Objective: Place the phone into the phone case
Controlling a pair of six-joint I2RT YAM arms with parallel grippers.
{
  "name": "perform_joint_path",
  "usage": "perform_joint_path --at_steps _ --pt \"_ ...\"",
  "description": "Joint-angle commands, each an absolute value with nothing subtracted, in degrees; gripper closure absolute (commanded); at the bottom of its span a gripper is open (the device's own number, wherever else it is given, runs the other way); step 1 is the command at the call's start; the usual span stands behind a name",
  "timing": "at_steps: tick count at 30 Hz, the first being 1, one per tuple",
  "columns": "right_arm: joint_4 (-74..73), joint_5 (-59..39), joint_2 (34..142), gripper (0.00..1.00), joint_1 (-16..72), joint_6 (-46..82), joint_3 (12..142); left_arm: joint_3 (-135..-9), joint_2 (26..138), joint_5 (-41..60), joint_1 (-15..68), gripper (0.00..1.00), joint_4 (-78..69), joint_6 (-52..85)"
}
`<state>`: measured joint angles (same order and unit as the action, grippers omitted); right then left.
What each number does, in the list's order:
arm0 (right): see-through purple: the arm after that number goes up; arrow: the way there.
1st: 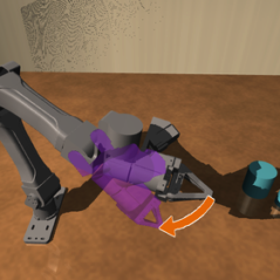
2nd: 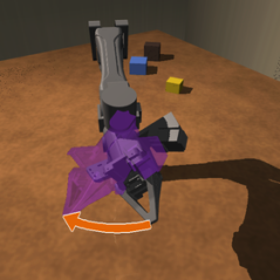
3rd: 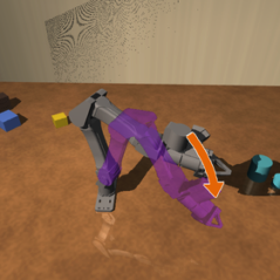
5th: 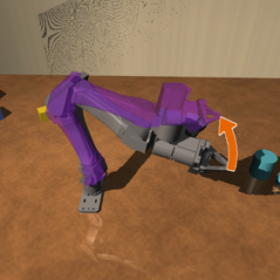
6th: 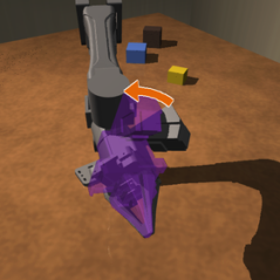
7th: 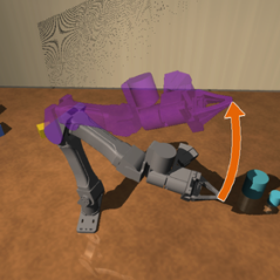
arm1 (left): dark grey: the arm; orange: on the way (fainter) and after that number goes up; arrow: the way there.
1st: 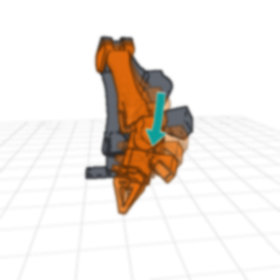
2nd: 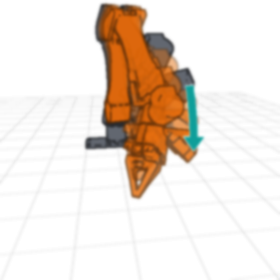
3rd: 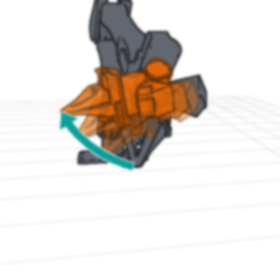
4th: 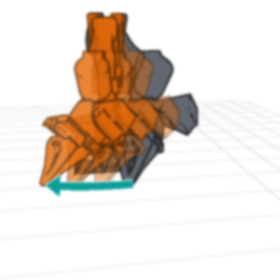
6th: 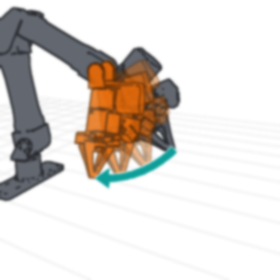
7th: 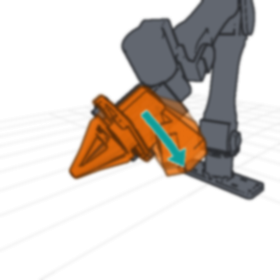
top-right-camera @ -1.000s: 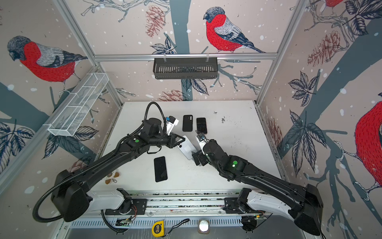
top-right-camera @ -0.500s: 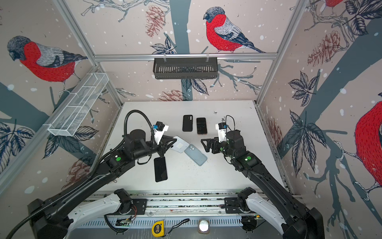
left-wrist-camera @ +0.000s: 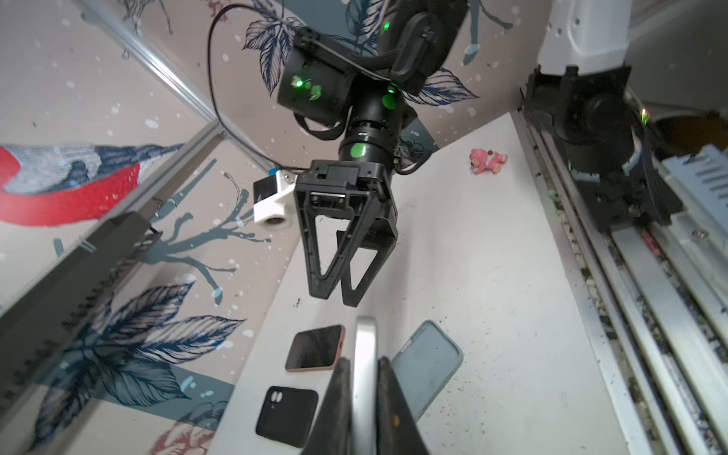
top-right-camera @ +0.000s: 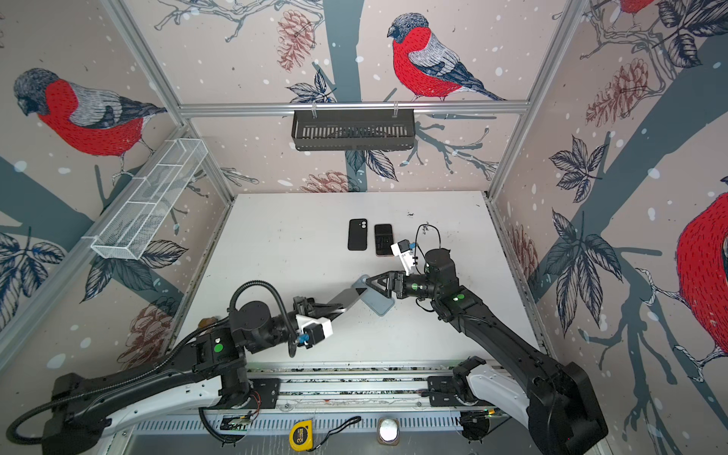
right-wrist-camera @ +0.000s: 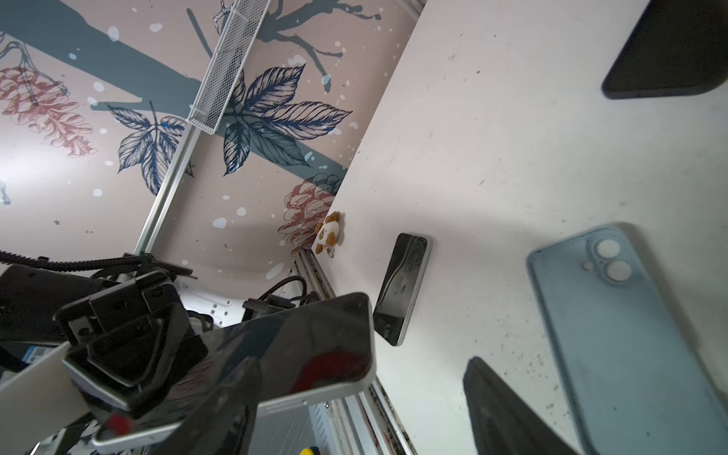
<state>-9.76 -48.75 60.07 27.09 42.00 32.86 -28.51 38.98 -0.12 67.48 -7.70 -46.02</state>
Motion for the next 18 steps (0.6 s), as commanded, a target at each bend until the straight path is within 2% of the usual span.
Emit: perform_joint_path --at_steps 1,9,13,18 --pt "-14.4 -54.2 61.4 0.19 27.4 45.5 33.1 -24.3 37.9 -6.9 73.6 1.0 -18.8 -69.2" --pt "-15.3 -57.9 63.9 0.21 27.9 47.5 33.3 -19.2 42.4 -18.1 81.6 1.0 -33.6 -90.4" --pt "-15.2 -59.9 65.4 0.25 27.9 47.2 33.4 -18.1 45.2 -21.6 82.3 1.0 -38.7 -95.4" --pt "-16.8 -62.2 66.0 0.27 28.1 48.0 34.0 -18.0 45.1 -19.4 82.3 1.0 -38.4 -94.2"
